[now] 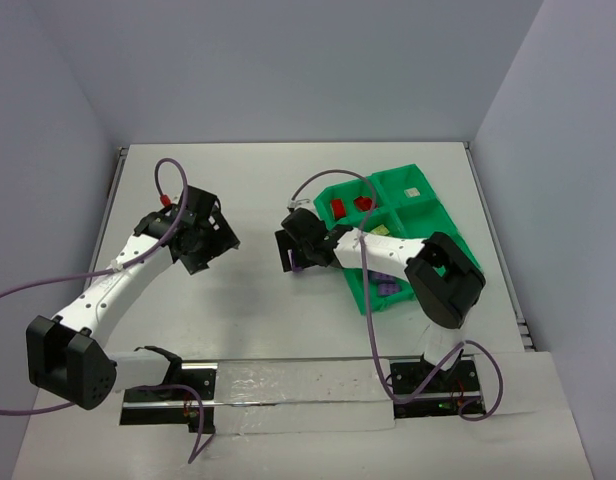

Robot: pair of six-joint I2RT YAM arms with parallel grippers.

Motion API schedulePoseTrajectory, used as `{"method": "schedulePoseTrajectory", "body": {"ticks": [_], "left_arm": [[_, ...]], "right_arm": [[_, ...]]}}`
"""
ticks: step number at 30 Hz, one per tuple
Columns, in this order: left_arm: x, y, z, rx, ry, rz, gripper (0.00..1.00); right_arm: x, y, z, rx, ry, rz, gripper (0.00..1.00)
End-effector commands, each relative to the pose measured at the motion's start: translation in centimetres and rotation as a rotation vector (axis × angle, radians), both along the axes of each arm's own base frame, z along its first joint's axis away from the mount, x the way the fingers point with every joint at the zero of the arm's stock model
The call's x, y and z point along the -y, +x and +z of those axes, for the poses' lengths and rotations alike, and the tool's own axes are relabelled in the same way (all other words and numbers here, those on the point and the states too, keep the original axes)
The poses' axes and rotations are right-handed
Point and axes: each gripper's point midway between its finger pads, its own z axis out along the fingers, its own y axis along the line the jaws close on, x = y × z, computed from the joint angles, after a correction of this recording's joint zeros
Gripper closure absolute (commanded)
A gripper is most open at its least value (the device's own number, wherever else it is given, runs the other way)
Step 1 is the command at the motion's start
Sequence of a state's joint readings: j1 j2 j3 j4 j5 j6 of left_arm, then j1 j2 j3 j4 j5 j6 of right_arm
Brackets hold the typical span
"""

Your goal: Sort the legos into containers by color

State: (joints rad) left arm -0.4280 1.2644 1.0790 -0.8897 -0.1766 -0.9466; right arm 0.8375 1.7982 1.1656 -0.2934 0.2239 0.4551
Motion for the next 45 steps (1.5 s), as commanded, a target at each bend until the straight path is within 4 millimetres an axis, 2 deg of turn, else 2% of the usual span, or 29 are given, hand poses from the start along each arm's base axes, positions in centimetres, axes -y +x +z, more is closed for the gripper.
{"method": "schedulePoseTrajectory", "body": {"ticks": [1,9,17,19,23,25,27,28,30,31,32,34,35,36,37,38,40,42,44,45], "left_arm": [[0.8,1.3,1.6,0.057,-0.039,-0.024,0.12],[0.8,1.2,1.7,0.059,-0.042,-0.031,0.11],[0.7,1.3,1.8,0.06,-0.034,-0.036,0.11],[0.8,1.2,1.8,0.061,-0.037,-0.037,0.11],[0.9,1.1,1.7,0.06,-0.044,-0.036,0.12],[0.9,1.0,1.6,0.06,-0.048,-0.036,0.12],[0.9,1.0,1.6,0.062,-0.05,-0.036,0.12],[0.9,1.0,1.6,0.062,-0.051,-0.037,0.12],[1.0,1.1,1.5,0.06,-0.052,-0.045,0.12],[1.1,1.2,1.4,0.06,-0.051,-0.048,0.12],[1.1,1.3,1.4,0.059,-0.05,-0.049,0.12],[1.2,1.7,1.4,0.058,-0.044,-0.055,0.12],[1.3,1.8,1.4,0.06,-0.045,-0.056,0.12],[1.4,2.0,1.5,0.066,-0.047,-0.061,0.12],[1.5,2.2,1.6,0.07,-0.048,-0.063,0.12],[1.6,2.3,1.6,0.071,-0.048,-0.066,0.12],[1.7,2.4,1.6,0.071,-0.047,-0.07,0.12],[1.8,2.5,1.6,0.077,-0.052,-0.08,0.11],[2.0,2.6,1.2,0.078,-0.055,-0.091,0.11],[2.0,2.5,0.9,0.069,-0.052,-0.096,0.11]], "right_arm": [[-1.5,1.4,1.1,0.016,0.038,-0.031,0.18],[-1.9,1.9,0.1,-0.003,0.018,-0.043,0.24],[-1.8,1.9,-1.2,-0.026,-0.005,-0.065,0.35],[-1.6,2.0,-1.4,-0.023,-0.016,-0.073,0.39],[-1.3,2.0,-1.5,-0.019,-0.029,-0.075,0.57],[-1.2,2.0,-1.0,-0.012,-0.028,-0.075,0.77],[-1.0,1.9,-0.1,-0.002,-0.024,-0.068,0.87],[-1.1,2.0,0.9,0.012,-0.01,-0.063,0.88],[-0.6,1.9,4.8,0.065,0.023,-0.055,0.94],[-0.2,1.9,5.9,0.084,0.029,-0.058,0.94],[0.2,1.9,6.1,0.092,0.023,-0.063,0.94],[2.1,1.6,10.1,0.152,0.084,-0.086,0.94],[3.0,1.4,10.7,0.163,0.097,-0.102,0.94],[4.7,1.2,10.5,0.163,0.096,-0.131,0.94],[6.4,0.7,11.9,0.191,0.125,-0.166,0.94],[7.8,0.3,12.6,0.207,0.139,-0.194,0.94],[10.9,-1.1,11.0,0.181,0.106,-0.263,0.93],[14.2,-1.8,11.9,0.203,0.136,-0.353,0.93],[17.7,-3.5,10.1,0.18,0.113,-0.434,0.93],[18.8,-4.0,10.0,0.183,0.114,-0.465,0.93]]}}
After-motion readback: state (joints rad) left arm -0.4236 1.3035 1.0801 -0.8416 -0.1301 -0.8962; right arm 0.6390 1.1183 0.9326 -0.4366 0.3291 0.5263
